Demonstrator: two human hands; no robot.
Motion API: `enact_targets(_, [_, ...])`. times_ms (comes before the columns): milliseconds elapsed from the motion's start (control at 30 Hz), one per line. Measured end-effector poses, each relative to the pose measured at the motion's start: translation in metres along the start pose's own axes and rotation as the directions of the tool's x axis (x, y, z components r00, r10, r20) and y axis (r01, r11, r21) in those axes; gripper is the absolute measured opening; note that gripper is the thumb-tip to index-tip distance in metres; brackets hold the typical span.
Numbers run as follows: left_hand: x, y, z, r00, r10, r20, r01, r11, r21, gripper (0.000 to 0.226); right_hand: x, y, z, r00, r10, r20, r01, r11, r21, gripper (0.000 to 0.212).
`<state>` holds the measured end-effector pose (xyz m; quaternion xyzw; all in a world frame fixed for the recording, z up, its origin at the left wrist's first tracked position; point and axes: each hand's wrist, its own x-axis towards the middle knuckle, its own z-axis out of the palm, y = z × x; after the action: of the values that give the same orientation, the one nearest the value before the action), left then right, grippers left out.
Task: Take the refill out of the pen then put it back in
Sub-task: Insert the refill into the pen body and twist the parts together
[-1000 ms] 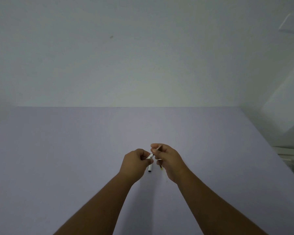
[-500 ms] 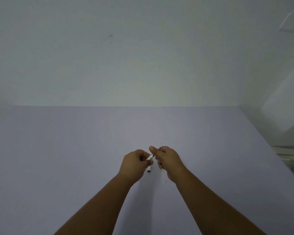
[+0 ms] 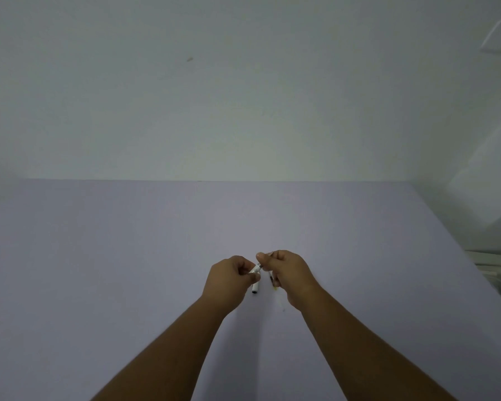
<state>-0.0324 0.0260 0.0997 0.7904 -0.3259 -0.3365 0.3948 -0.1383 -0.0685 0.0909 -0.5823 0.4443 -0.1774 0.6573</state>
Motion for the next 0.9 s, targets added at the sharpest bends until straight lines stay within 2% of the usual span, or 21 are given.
enact_targets(100, [0.002, -0.002, -0.001, 1.000, -0.012, -0.006, 0.012, 1.000, -0.020, 0.013, 0.000, 0.000, 0.003, 0.999, 0.039, 0.008, -0.039, 0.998, -0.044, 0.029])
enact_targets(233, [0.004, -0.002, 0.000, 0.999, 0.015, -0.031, -0.015, 1.000, 0.023, 0.016, 0.000, -0.001, 0.004, 1.000, 0.001, 0.017, -0.002, 1.000, 0.019, 0.017])
enact_targets(400, [0.005, -0.007, 0.008, 0.993, 0.029, -0.113, -0.023, 0.998, 0.059, 0.011, 0.008, -0.006, 0.007, 0.999, 0.046, 0.006, -0.046, 0.999, 0.017, 0.016])
enact_targets(533, [0.010, -0.015, 0.006, 0.991, -0.113, -0.066, 0.106, 0.989, -0.103, 0.005, 0.018, -0.005, 0.007, 0.997, 0.053, 0.056, -0.048, 0.995, -0.091, 0.020])
enact_targets(600, [0.013, -0.021, 0.001, 0.975, -0.221, -0.028, 0.210, 0.952, -0.224, 0.012, 0.029, -0.001, 0.006, 1.000, 0.023, -0.020, -0.027, 0.983, -0.182, 0.022])
enact_targets(700, [0.014, -0.032, -0.007, 0.937, -0.344, 0.061, 0.341, 0.861, -0.378, 0.018, 0.048, 0.015, 0.005, 0.988, -0.029, -0.149, -0.042, 0.892, -0.450, 0.017])
enact_targets(767, [0.015, -0.038, -0.011, 0.913, -0.392, 0.112, 0.398, 0.794, -0.459, 0.018, 0.057, 0.029, 0.013, 0.993, -0.013, -0.116, -0.064, 0.771, -0.634, 0.013])
enact_targets(900, [0.017, -0.047, -0.014, 0.868, -0.469, 0.166, 0.475, 0.682, -0.556, 0.011, 0.065, 0.053, 0.033, 0.995, 0.007, -0.102, -0.083, 0.628, -0.774, 0.020])
